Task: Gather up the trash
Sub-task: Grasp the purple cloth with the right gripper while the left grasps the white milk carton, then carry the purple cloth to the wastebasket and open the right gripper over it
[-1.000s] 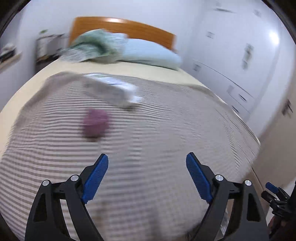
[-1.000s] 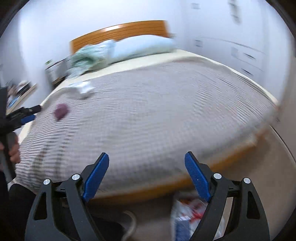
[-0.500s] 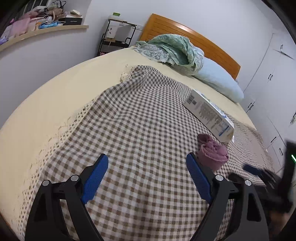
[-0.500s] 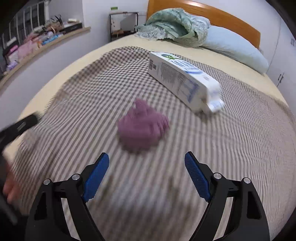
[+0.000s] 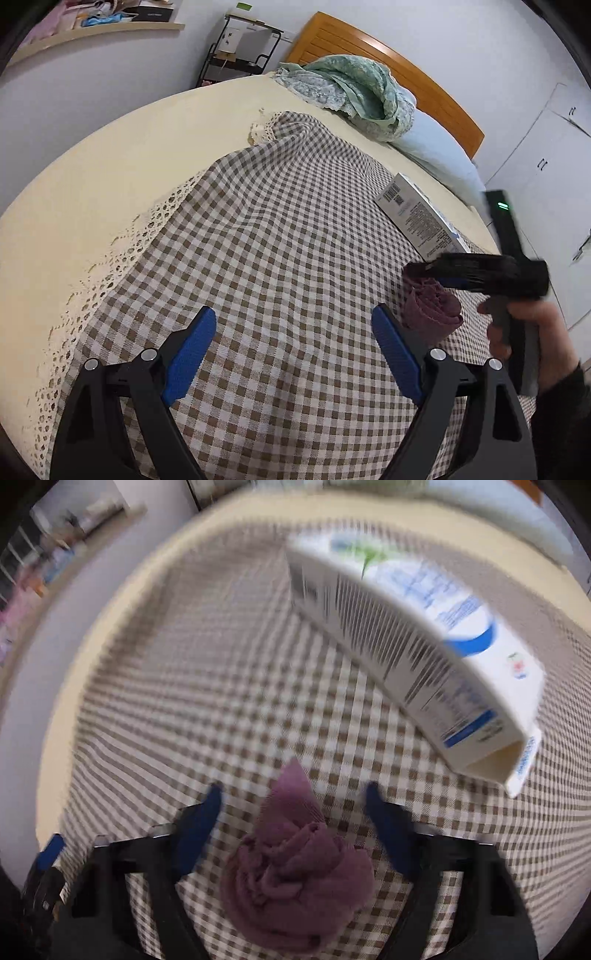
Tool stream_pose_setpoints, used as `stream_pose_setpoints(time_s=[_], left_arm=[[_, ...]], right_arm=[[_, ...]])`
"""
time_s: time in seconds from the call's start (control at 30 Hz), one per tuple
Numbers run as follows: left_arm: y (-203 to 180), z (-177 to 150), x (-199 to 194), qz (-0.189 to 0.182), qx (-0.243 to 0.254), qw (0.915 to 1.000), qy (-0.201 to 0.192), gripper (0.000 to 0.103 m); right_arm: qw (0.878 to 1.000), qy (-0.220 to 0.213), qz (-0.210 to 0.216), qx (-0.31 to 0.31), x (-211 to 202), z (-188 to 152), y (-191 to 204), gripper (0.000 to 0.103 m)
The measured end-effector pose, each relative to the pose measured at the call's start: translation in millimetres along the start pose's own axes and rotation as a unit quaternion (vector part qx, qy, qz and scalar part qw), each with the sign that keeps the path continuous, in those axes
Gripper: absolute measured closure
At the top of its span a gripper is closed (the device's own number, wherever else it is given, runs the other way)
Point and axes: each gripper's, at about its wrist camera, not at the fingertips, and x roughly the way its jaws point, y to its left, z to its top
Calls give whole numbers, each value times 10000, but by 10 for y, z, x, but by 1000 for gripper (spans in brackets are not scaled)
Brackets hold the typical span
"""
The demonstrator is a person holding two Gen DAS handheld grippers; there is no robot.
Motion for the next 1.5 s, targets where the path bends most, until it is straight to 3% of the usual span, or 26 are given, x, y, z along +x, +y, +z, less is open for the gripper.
stream_pose_setpoints(time_s=[0.03,0.1,0.13,0.17,0.23,0.27,0.4,0.47,0.57,0.73,0.87,1.0,1.1,1.2,1.27,1.33,1.4,1.5], left_arm=[[-10,-9,7,15,38,10000,20,20],[-36,-20,25,58,77,9999,63,20],[-46,-33,31,64,84,9999,84,20],[-51,-37,24,68,91,9999,93,20],[-71,-43,17,64,110,9999,76,20],[-88,-47,16,65,114,9999,69,20],[-198,-91,29,42,195,9997,120,20],[-296,-138,16,-6,346,9993,122,20],[-431,-212,-13,-136,544,9984,86,20],[-670,-362,33,-396,809,9959,9,19],[-1009,-481,101,-341,1119,9931,5,11],[-1841,-429,422,388,1053,9936,-140,7],[-2626,-235,910,533,1096,9925,-19,7],[-3276,-94,1275,809,1112,9894,-470,7],[-3612,-77,1590,1369,1226,9814,-556,7],[-3756,-41,1871,1822,1099,9761,-449,7],[-3817,9,2140,2495,936,9631,-377,7],[-3796,73,2373,3006,603,9509,-427,7]], right_arm=[[9997,226,34,24,64,12,7,90],[9997,253,-66,-9,41,-7,32,94],[9998,-129,-170,-43,-129,-48,46,94],[9967,-787,-195,92,-415,-138,20,94],[9826,-1849,12,201,-850,-440,-39,95],[9778,-2078,-161,235,-955,-684,-75,95],[9783,-2012,-392,301,-739,-1477,-181,96],[9668,-2452,-524,485,-823,-1916,-269,97],[9514,-2878,-389,1027,-1093,-2214,-479,98],[9069,-3704,-871,1811,-1488,-2450,-773,98],[8947,-3777,-1332,1978,-1503,-2557,-1086,98],[8798,-3865,-1072,2551,-1510,-2722,-1522,98],[8846,-3802,-921,2539,-1469,-2755,-1662,98],[8892,-3744,-896,2472,-1431,-2732,-1817,98],[8878,-3747,-727,2572,-1406,-2770,-1880,98],[8847,-3753,-471,2724,-1369,-2781,-1992,98],[8832,-3760,-295,2789,-1365,-2799,-2074,98],[8789,-3796,-52,2887,-1366,-2825,-2164,98]])
